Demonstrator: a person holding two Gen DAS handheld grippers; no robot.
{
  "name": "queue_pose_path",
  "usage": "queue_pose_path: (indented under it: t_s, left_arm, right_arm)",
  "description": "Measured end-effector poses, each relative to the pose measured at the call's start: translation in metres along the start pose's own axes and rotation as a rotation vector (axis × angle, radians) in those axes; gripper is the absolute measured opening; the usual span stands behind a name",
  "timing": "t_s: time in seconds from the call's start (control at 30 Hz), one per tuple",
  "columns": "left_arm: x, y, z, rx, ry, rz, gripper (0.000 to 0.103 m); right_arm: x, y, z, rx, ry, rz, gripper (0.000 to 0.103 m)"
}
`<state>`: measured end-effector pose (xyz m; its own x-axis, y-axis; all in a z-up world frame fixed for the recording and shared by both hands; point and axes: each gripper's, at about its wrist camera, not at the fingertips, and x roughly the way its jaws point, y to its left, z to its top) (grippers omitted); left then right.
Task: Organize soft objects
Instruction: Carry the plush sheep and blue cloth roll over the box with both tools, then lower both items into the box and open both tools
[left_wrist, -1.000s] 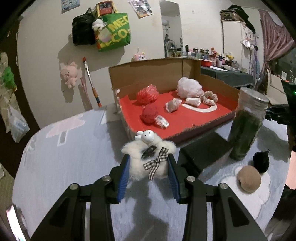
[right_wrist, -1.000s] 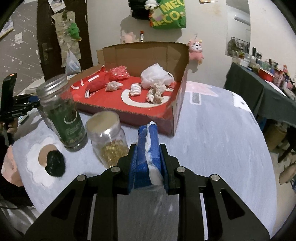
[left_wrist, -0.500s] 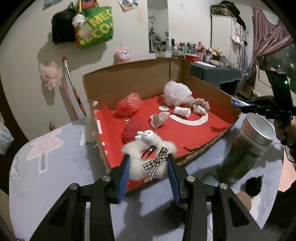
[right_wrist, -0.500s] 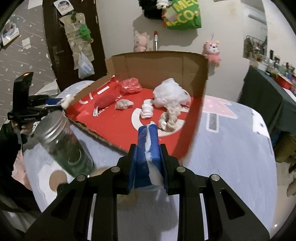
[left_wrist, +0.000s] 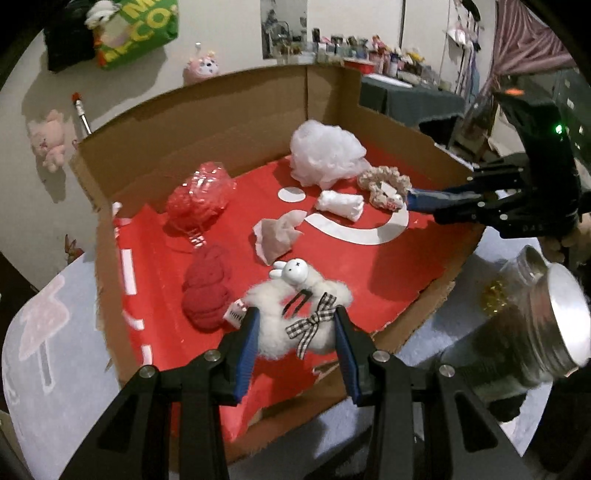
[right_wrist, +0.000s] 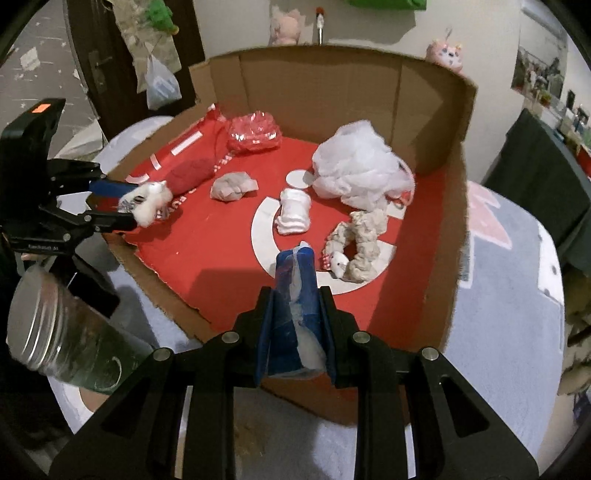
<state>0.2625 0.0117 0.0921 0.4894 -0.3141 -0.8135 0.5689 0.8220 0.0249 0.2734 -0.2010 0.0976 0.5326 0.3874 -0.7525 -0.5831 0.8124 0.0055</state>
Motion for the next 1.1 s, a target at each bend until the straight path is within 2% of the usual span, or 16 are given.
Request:
queue_pose_path:
  t_s: [0.27,0.5,1.1]
  left_arm:
    - [0.023,0.005,0.014,0.032,0.088,0.025,0.042]
    - [0.038,0.008,0.014,0.041,0.156,0.041,0.042]
    - [0.046,0.017,0.012,0.027,0.183,0.061,0.043]
  right_arm:
    - [0.025,0.009,0.01,-0.036,0.092,-0.021,0.023]
    - [0.04,0.011,0.015,-0.044,0.144,-0.04,0.023]
    - [0.049,0.008,0.016,-0.041,0.187,-0.095,0.024]
